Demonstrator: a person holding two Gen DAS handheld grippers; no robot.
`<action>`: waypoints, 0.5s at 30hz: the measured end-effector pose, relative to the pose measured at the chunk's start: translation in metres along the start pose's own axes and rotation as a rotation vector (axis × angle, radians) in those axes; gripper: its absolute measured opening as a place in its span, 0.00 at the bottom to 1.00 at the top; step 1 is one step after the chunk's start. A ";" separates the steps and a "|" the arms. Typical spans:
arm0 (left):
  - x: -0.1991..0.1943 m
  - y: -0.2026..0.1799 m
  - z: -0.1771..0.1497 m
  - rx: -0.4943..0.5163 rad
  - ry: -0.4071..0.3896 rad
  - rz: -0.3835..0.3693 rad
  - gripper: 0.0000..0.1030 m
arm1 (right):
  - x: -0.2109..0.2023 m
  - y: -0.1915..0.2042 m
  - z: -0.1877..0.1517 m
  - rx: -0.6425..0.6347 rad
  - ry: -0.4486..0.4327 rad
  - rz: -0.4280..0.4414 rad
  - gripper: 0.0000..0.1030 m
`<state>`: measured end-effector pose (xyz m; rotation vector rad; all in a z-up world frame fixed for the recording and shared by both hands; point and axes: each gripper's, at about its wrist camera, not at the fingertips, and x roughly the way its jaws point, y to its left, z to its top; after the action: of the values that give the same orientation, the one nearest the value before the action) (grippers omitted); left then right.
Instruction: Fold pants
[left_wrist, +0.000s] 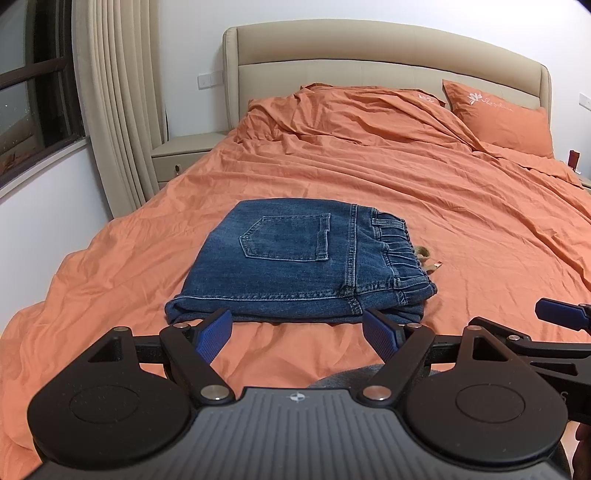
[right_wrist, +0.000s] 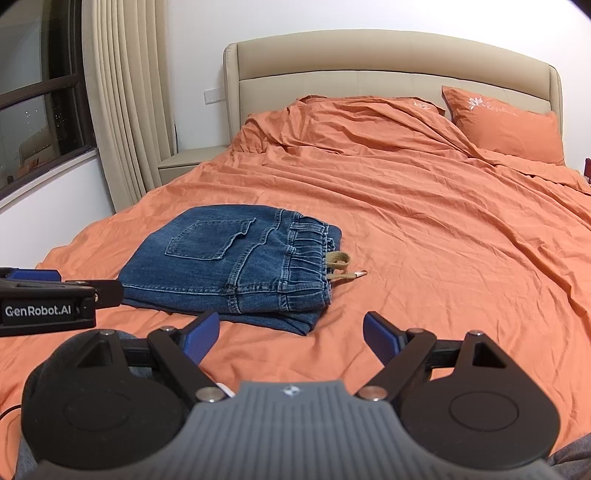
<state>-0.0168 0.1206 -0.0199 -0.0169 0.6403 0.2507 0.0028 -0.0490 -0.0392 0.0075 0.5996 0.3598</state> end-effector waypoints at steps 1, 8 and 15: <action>0.000 0.000 0.000 0.001 0.000 0.000 0.91 | 0.000 0.000 0.000 0.000 0.000 0.000 0.79; -0.004 0.000 0.001 0.011 -0.010 -0.013 0.91 | -0.002 0.000 0.000 -0.001 -0.005 -0.001 0.79; -0.005 -0.001 0.002 0.021 -0.018 -0.014 0.91 | -0.002 0.001 0.001 -0.002 -0.007 -0.001 0.79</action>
<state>-0.0193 0.1183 -0.0150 0.0008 0.6245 0.2304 0.0014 -0.0488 -0.0372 0.0064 0.5926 0.3597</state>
